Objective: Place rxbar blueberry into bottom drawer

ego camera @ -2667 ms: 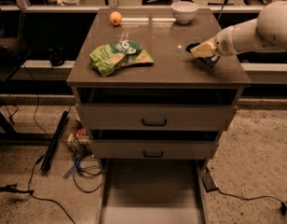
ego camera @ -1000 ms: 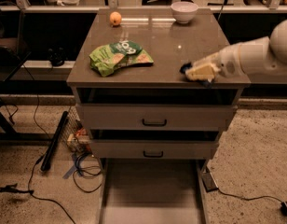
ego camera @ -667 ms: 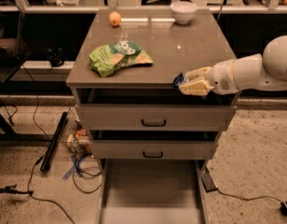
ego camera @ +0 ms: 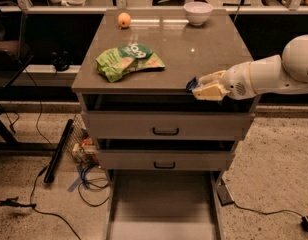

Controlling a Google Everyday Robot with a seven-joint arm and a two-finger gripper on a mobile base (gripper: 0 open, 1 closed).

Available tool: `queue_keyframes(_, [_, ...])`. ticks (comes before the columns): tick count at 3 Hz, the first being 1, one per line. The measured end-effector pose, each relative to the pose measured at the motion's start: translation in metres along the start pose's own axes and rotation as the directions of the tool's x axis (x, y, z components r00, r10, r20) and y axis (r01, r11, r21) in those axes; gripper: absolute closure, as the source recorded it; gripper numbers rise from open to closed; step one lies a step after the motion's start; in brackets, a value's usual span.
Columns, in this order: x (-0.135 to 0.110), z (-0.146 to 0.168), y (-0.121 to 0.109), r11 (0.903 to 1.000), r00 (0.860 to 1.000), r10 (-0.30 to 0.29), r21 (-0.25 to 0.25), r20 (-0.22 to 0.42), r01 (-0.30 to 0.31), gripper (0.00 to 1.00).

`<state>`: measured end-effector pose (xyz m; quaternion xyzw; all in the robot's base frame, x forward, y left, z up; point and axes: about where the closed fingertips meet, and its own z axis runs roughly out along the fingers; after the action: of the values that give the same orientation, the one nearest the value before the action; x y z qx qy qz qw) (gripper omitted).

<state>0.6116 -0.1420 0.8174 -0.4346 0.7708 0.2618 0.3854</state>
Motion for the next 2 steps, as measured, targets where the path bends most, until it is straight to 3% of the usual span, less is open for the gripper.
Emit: queue_keyframes(2, [0.0,0.0,0.0,1.0,1.0,0.0,0.0,0.0,0.0,1.0])
